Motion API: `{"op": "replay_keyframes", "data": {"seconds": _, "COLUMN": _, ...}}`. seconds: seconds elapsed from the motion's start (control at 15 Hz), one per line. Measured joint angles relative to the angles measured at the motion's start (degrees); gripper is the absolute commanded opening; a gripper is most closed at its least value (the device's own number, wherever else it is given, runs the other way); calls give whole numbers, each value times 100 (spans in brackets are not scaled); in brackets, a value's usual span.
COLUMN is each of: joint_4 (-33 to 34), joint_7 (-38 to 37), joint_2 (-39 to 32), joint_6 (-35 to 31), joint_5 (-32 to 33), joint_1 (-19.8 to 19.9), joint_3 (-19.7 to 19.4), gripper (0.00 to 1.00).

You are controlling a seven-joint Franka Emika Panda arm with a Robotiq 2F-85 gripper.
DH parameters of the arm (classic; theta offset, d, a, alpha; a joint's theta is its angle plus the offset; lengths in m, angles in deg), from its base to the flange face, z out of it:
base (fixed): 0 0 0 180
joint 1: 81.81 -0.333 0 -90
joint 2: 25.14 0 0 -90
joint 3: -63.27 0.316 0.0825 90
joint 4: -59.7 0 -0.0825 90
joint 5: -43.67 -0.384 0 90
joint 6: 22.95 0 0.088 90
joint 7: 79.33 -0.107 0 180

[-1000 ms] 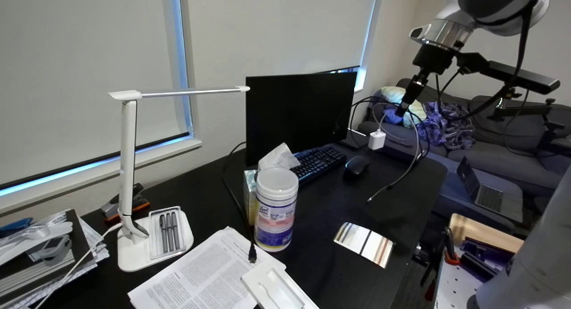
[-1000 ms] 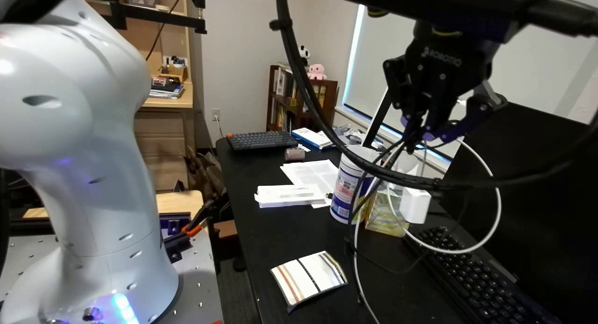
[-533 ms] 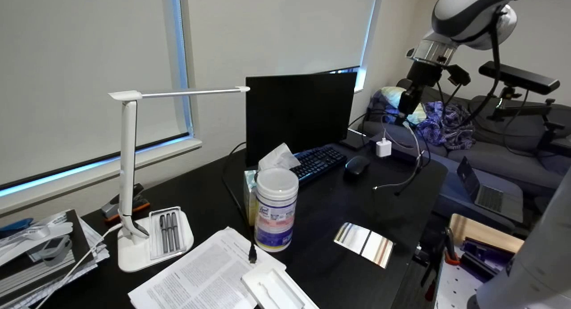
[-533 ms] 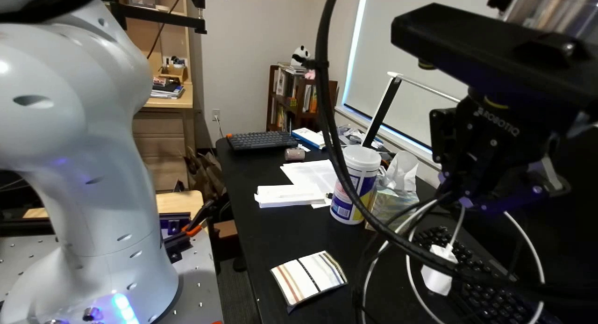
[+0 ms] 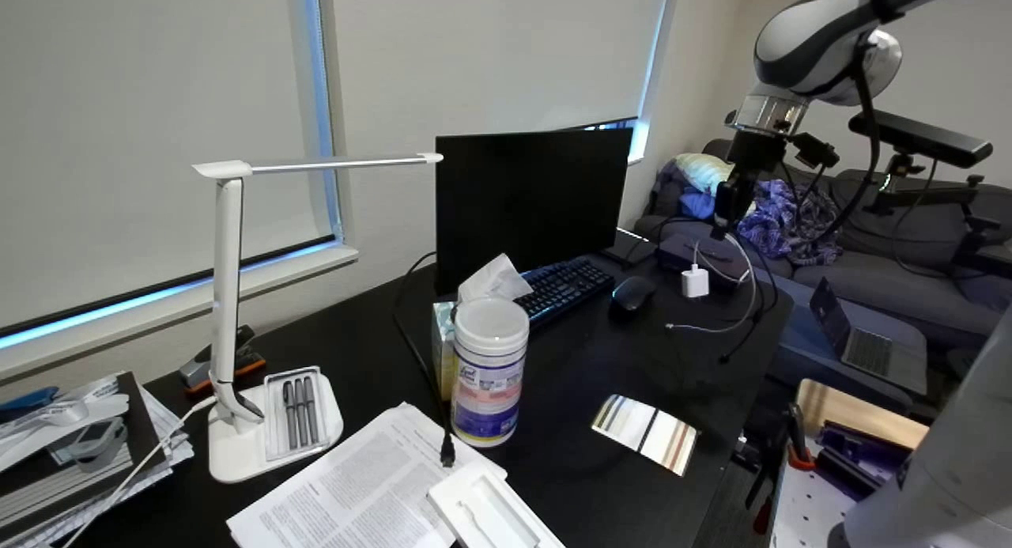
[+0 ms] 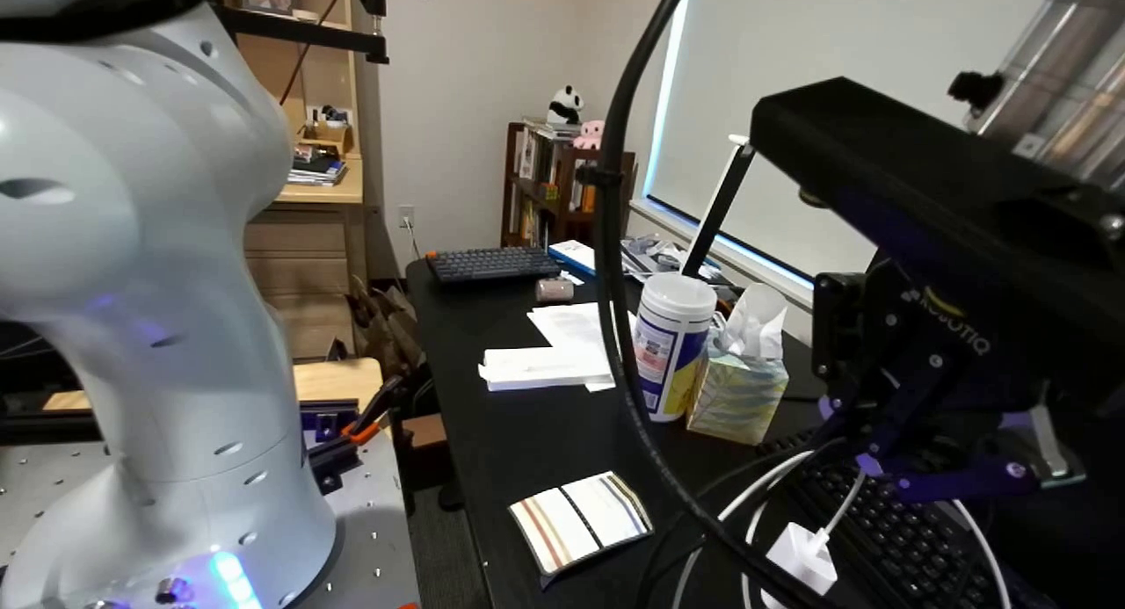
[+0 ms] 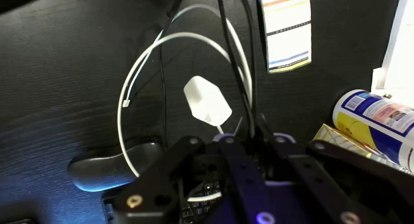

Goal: Put the charging cables to the right and the other objects to the left

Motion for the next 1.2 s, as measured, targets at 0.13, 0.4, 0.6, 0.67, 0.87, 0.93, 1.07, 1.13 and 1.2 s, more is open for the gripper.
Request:
{"op": "replay_keyframes", "data": {"seconds": 0.13, "joint_4": 3, "joint_7": 0, "joint_2": 0, "joint_6": 0, "joint_5": 0, "joint_1": 5, "joint_3": 2, "gripper": 6}}
{"op": "replay_keyframes", "data": {"seconds": 0.4, "joint_4": -59, "joint_7": 0, "joint_2": -7, "joint_6": -206, "joint_5": 1, "joint_1": 7, "joint_3": 27, "gripper": 5}}
{"op": "replay_keyframes", "data": {"seconds": 0.6, "joint_4": -284, "joint_7": 0, "joint_2": -194, "joint_6": -947, "joint_5": 11, "joint_1": 10, "joint_3": 37, "gripper": 5}}
{"op": "replay_keyframes", "data": {"seconds": 0.67, "joint_4": -364, "joint_7": 0, "joint_2": -317, "joint_6": -1256, "joint_5": 11, "joint_1": 14, "joint_3": 33, "gripper": 5}}
{"op": "replay_keyframes", "data": {"seconds": 0.87, "joint_4": -489, "joint_7": 0, "joint_2": -796, "joint_6": -2008, "joint_5": 13, "joint_1": 71, "joint_3": 33, "gripper": 5}}
{"op": "replay_keyframes", "data": {"seconds": 0.93, "joint_4": -491, "joint_7": 0, "joint_2": -968, "joint_6": -2163, "joint_5": 16, "joint_1": 113, "joint_3": 33, "gripper": 5}}
{"op": "replay_keyframes", "data": {"seconds": 1.07, "joint_4": -473, "joint_7": -29, "joint_2": -1280, "joint_6": -2358, "joint_5": 110, "joint_1": 263, "joint_3": 39, "gripper": 5}}
{"op": "replay_keyframes", "data": {"seconds": 1.13, "joint_4": -443, "joint_7": -72, "joint_2": -1407, "joint_6": -2358, "joint_5": 176, "joint_1": 361, "joint_3": 40, "gripper": 5}}
{"op": "replay_keyframes", "data": {"seconds": 1.2, "joint_4": -394, "joint_7": -118, "joint_2": -1521, "joint_6": -2358, "joint_5": 225, "joint_1": 464, "joint_3": 38, "gripper": 5}}
